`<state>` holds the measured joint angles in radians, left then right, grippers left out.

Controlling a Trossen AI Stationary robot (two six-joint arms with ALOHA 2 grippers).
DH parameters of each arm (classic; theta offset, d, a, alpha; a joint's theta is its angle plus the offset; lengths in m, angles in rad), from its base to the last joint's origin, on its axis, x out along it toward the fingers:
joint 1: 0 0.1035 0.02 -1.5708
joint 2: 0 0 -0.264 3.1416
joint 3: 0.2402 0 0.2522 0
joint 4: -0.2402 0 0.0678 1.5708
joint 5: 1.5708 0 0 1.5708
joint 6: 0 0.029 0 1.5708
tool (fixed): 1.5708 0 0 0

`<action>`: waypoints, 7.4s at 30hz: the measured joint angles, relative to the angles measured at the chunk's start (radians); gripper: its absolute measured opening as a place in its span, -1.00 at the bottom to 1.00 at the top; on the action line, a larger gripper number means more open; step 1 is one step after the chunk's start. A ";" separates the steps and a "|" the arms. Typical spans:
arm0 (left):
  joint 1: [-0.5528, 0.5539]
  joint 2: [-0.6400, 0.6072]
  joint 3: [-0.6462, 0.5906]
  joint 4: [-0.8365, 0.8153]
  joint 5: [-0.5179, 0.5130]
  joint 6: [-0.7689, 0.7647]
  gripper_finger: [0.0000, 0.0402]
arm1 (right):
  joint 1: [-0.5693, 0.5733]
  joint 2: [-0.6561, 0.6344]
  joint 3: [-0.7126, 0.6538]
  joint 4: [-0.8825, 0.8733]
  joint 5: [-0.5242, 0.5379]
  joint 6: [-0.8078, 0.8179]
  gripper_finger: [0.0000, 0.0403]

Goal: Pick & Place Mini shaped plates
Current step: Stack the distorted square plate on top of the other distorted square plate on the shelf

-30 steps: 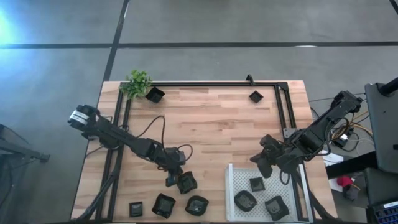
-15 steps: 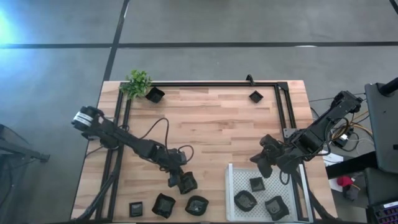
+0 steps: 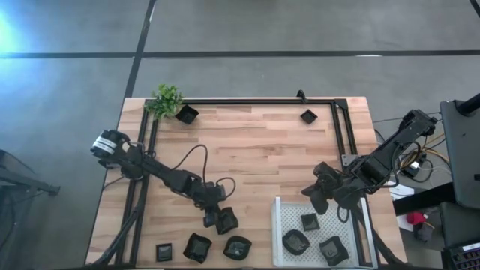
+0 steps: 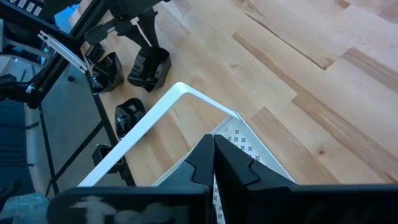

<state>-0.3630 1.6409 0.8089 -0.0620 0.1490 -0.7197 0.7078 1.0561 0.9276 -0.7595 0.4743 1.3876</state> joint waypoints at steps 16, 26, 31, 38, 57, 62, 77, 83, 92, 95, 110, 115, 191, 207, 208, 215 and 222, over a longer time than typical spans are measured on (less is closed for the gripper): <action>0.073 -0.129 0.083 -0.141 -0.056 -0.006 -1.00 | 0.000 -0.008 0.000 0.004 0.184 -0.165 -0.96; 0.151 -0.205 0.314 -0.570 -0.408 0.216 -1.00 | -0.004 -0.014 0.000 0.031 0.499 -0.414 -0.96; 0.150 -0.203 0.398 -0.729 -0.466 0.369 -1.00 | -0.028 -0.014 0.000 0.043 0.516 -0.495 -0.96; 0.155 -0.203 0.488 -0.943 -0.592 0.406 -1.00 | -0.049 -0.013 0.000 0.044 0.516 -0.530 -0.96; 0.225 -0.128 0.528 -0.355 -0.882 0.639 -1.00 | -0.131 -0.007 0.000 0.197 0.515 -0.714 -0.78; 0.241 -0.094 0.528 -0.218 -0.907 0.692 -1.00 | -0.148 0.006 0.000 0.234 0.518 -0.717 -0.56; 0.241 -0.001 0.528 -0.004 -0.936 0.851 -1.00 | -0.258 0.153 0.000 0.503 0.619 -1.059 -0.37; 0.240 -0.001 0.528 0.004 -0.935 0.851 -1.00 | -0.289 0.157 0.000 0.505 0.626 -1.077 -0.38; 0.235 -0.002 0.528 0.045 -0.932 0.865 -1.00 | -0.307 0.156 0.000 0.504 0.616 -1.085 -0.43; 0.235 -0.002 0.528 0.060 -0.932 0.880 -1.00 | -0.307 0.156 0.000 0.504 0.616 -1.085 -0.45; 0.212 -0.003 0.528 0.110 -0.924 0.911 -1.00 | -0.320 0.156 0.000 0.503 0.617 -1.089 -0.53; 0.212 -0.003 0.528 0.108 -0.923 0.910 -1.00 | -0.320 0.156 0.000 0.503 0.617 -1.111 -0.60; 0.188 -0.008 0.528 0.105 -0.893 0.690 -0.39 | -0.320 0.155 0.000 0.504 0.617 -1.107 -0.96; 0.184 -0.045 0.528 0.096 -0.892 0.676 -0.39 | -0.321 0.156 0.000 0.503 0.617 -1.107 -0.96; 0.181 -0.045 0.528 0.095 -0.892 0.674 -0.39 | -0.321 0.156 0.000 0.503 0.618 -1.108 -0.96; 0.158 -0.052 0.528 0.081 -0.889 0.698 -0.39 | -0.321 0.156 0.000 0.503 0.618 -1.103 -0.96; 0.133 -0.098 0.528 0.074 -0.879 0.706 -0.39 | -0.324 0.151 0.000 0.501 0.616 -1.084 -0.96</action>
<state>-0.2298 1.5430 1.3369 0.0116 -0.7303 -0.0136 0.3836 1.2066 0.9276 -0.2583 1.0907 0.3037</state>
